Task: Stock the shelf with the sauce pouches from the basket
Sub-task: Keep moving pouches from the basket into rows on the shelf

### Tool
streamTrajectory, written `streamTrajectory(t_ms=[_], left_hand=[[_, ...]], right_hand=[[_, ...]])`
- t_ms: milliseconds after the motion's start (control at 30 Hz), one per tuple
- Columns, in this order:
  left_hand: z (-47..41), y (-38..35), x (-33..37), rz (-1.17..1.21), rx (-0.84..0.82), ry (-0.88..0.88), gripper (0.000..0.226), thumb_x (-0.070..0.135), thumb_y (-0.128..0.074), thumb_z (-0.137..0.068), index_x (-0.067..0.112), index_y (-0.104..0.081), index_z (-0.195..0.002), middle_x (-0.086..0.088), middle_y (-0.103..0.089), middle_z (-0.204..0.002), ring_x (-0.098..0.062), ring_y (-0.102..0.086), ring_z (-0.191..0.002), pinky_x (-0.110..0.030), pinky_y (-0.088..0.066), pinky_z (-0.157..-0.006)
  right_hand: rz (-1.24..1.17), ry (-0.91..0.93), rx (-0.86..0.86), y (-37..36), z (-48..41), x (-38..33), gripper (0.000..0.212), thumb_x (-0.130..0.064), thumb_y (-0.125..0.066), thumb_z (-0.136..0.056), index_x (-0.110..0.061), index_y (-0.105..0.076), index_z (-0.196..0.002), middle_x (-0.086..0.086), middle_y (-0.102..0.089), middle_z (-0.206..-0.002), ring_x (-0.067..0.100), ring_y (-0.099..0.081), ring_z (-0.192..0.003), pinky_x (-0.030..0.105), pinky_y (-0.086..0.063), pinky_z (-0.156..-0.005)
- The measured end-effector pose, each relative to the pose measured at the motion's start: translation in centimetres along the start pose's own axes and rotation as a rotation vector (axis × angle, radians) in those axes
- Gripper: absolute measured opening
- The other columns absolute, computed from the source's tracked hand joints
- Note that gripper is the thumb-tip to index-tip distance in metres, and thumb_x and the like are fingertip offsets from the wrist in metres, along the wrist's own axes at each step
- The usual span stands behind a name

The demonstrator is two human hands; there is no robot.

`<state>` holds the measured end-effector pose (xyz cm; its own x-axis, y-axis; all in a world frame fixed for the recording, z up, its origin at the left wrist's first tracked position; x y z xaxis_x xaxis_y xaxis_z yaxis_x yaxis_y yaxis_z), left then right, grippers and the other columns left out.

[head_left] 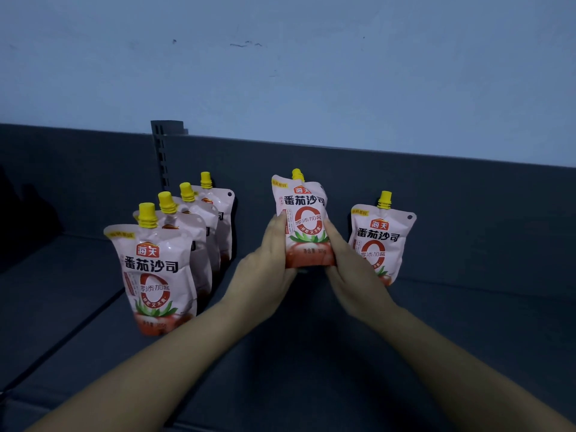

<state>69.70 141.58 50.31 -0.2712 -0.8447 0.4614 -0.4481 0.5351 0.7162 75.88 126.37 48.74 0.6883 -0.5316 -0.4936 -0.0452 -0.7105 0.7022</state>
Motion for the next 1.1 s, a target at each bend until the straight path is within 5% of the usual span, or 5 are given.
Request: streamTrajectory(t_ms=[333,467,567,867,1100], left_hand=[[-0.8,0.8,-1.2,0.124,-0.080,-0.036,0.080,0.018,-0.057,-0.088,0.025,-0.006,-0.148,0.005,-0.037,-0.146,-0.013,-0.051,-0.122,-0.034,-0.046,-0.100],[-1.3,0.1,-1.3,0.235,-0.025,-0.096,0.092,0.015,-0.072,-0.079,0.014,-0.011,-0.149,0.003,-0.016,-0.153,0.004,-0.028,-0.128,0.004,-0.026,-0.097],[-1.3,-0.3,-0.9,0.226,-0.014,-0.088,0.091,0.013,-0.069,-0.081,0.013,-0.009,-0.149,0.001,-0.001,-0.157,0.004,-0.022,-0.128,0.002,-0.023,-0.095],[-1.3,-2.5,-0.8,0.288,0.198,-0.048,0.075,0.001,-0.058,-0.083,0.009,-0.021,-0.147,-0.003,-0.025,-0.152,-0.007,-0.037,-0.130,-0.004,-0.033,-0.098],[-1.6,-1.8,-1.2,0.516,-0.177,-0.024,0.110,-0.011,-0.066,-0.069,0.019,0.005,-0.147,0.003,0.002,-0.150,0.003,-0.029,-0.129,0.002,-0.035,-0.088]], right_hand=[[0.142,0.060,0.046,1.2,-0.1,-0.9,0.059,-0.021,-0.040,-0.096,-0.025,-0.015,-0.149,0.005,-0.052,-0.113,0.017,-0.056,-0.091,0.036,-0.050,-0.082],[-0.129,0.001,0.052,0.3,0.0,-1.3,0.057,-0.012,-0.052,-0.090,-0.023,-0.030,-0.141,-0.005,-0.056,-0.121,0.000,-0.056,-0.102,0.011,-0.046,-0.087],[-0.237,-0.066,0.068,-0.5,0.4,-1.5,0.069,-0.010,-0.064,-0.082,-0.020,-0.029,-0.140,-0.012,-0.049,-0.123,-0.008,-0.051,-0.104,-0.002,-0.040,-0.082],[-0.149,-0.160,0.357,-0.6,-0.3,-2.8,0.030,-0.017,-0.066,-0.078,-0.021,-0.049,-0.101,-0.012,-0.058,-0.090,0.007,-0.059,-0.084,0.030,-0.052,-0.069],[-0.411,-0.209,0.233,-1.3,-0.6,-1.1,0.062,0.003,-0.061,-0.079,-0.030,-0.035,-0.126,-0.007,-0.055,-0.115,0.001,-0.056,-0.100,0.007,-0.048,-0.071]])
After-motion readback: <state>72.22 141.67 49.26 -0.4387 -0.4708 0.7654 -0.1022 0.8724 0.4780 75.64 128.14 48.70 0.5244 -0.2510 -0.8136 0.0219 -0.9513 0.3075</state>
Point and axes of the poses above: each hand's wrist, its own z-axis away from the middle knuckle, its own y-axis out of the back of the hand, x = y × z, the point moved 1 cm from there along -z, towards the middle knuckle
